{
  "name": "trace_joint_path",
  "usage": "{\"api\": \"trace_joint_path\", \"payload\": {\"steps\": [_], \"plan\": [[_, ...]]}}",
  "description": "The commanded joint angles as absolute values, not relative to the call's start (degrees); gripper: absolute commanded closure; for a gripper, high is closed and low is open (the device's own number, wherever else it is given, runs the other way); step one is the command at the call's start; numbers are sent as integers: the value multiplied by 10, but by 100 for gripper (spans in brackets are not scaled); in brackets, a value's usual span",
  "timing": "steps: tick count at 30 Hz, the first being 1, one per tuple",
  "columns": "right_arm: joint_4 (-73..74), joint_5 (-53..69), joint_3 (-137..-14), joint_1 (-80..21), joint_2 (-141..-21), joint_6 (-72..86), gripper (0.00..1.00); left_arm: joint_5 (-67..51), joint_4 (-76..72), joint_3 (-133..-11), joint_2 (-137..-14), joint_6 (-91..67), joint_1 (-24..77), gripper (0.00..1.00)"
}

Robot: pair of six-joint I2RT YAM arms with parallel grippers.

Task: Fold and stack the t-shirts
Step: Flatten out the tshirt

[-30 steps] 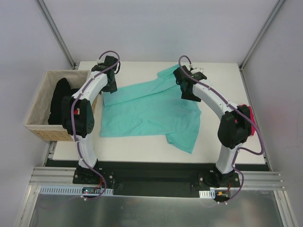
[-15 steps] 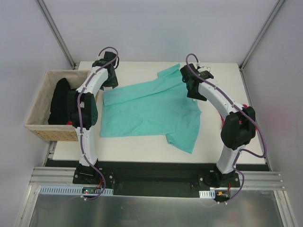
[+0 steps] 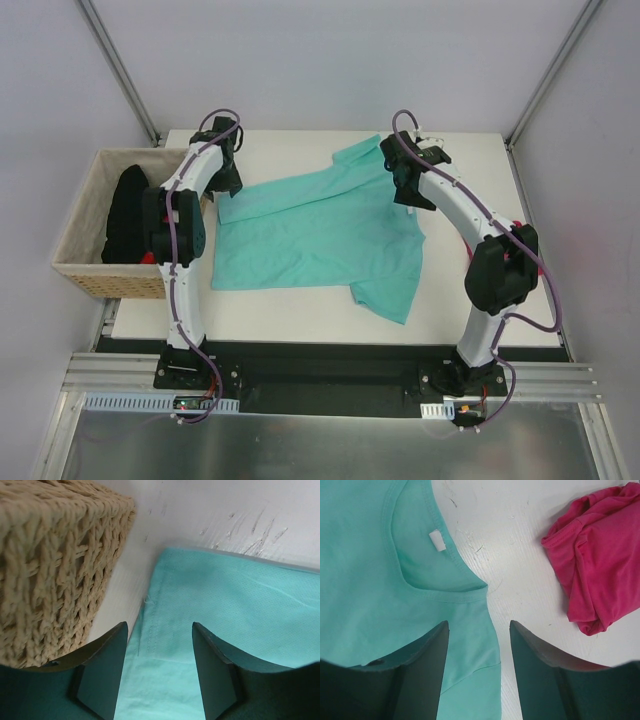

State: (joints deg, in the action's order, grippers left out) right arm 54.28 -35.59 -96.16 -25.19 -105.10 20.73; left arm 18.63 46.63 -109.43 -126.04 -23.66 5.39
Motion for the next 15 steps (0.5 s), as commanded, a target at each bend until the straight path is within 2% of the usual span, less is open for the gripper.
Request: {"api": "trace_joint_path", "payload": {"steps": [1,12,15], "plan": [[561,-360,-984,-248,-1050,200,45,162,481,-1104,-1276,-254,50,47],[578,-367,-983,-236,-1045,192,45,150,481,-1134,-1306,-272,49,48],[584,-365,-989,-234,-1051,192,45,149,482,-1148,-1310,-272,49,52]]}}
